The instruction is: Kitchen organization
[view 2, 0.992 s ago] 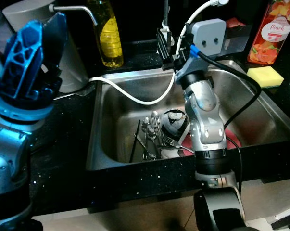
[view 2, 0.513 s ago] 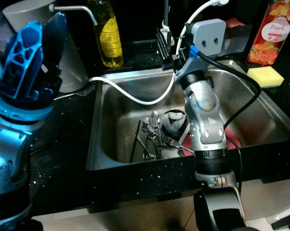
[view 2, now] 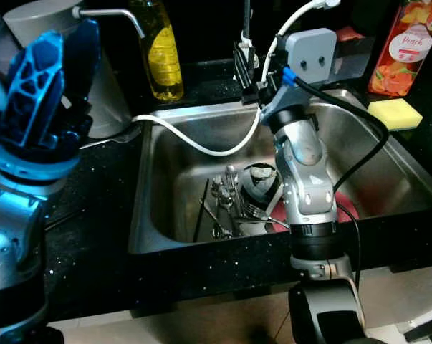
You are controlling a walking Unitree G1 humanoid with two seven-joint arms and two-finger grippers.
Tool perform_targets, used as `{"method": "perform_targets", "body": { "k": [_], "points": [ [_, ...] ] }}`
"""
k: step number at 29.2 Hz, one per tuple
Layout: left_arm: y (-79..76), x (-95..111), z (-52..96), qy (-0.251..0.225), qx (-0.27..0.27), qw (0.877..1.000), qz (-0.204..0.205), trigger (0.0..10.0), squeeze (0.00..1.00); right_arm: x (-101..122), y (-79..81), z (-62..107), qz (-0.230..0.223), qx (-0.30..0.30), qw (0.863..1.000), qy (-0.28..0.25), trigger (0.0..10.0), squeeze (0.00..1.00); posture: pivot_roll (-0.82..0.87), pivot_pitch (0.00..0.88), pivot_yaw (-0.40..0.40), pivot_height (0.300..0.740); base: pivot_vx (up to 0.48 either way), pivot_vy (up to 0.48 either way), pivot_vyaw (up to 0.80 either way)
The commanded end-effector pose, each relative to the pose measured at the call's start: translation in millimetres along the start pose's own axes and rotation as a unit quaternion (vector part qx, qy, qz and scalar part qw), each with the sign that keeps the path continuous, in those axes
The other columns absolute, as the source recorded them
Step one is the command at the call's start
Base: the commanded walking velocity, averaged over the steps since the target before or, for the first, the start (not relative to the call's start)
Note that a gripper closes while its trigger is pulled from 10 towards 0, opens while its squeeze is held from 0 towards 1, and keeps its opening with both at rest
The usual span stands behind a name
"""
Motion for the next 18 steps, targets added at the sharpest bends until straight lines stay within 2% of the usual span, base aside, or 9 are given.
{"method": "perform_targets", "body": {
  "k": [1,18],
  "points": [
    [-2.1,0.1,-0.9,0.006,-0.004,1.0,-0.008,10.0,0.0,-3.4,-1.0,2.6,-0.002,-0.004,1.0,0.005,10.0,0.0,-0.07,0.0,0.085,0.74,0.0,0.0,0.0],
    [-2.6,-2.1,-0.4,0.011,-0.004,1.0,-0.011,10.0,0.0,-3.6,-1.4,2.2,-0.002,-0.003,1.0,0.005,10.0,0.0,-0.07,0.0,0.083,0.74,0.0,0.0,0.0]
  ]
}}
Point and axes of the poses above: a point about 5 cm out from each wrist's last joint towards the gripper, its own z axis pointing back from the gripper into the wrist, its own x axis along the axis of the wrist's last joint, y = z × x, the point moved 6 cm from there along -z, pointing out of the wrist towards the gripper, and after that the axes turned 8 degrees about -z, right-handed, at the moved point
